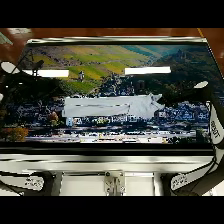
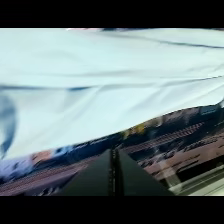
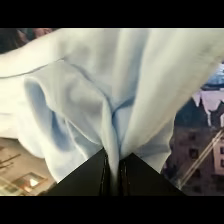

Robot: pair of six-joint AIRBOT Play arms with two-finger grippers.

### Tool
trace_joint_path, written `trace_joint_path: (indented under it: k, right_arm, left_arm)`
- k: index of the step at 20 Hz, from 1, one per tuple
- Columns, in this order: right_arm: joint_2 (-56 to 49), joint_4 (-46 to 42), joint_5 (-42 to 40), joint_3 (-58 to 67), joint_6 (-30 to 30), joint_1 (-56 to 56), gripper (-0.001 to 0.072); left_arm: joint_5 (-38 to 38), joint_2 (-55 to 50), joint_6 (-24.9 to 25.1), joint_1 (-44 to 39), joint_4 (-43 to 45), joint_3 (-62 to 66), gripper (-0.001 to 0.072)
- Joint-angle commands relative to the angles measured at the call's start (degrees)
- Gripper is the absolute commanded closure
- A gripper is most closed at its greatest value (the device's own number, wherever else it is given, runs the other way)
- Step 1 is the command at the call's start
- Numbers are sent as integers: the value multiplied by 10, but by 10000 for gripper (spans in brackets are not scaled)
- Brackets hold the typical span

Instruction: Fold the shirts.

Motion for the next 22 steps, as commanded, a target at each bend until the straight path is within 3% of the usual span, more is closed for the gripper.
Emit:
trace_joint_path:
  k: [1, 7, 10, 14, 19, 22]
  right_arm:
    - [82, 10, 24, 1, -10, 2, 644]
    - [228, 10, 103, 1, 11, 2, 644]
    - [289, 8, 119, 1, 25, 2, 644]
    - [337, 7, 120, 1, 40, 2, 643]
    - [346, 9, 122, 1, 61, 2, 643]
    - [345, 3, 102, 1, 61, 25, 644]
  left_arm:
    - [120, -19, 1, -86, -64, 0, 662]
    - [241, -125, 3, -275, -172, 1, 663]
    - [266, -169, 53, -343, -279, 2, 663]
    - [292, -222, 56, -417, -382, 5, 663]
    - [295, -271, 78, -467, -489, 52, 664]
    - [324, -258, 92, -432, -459, 57, 668]
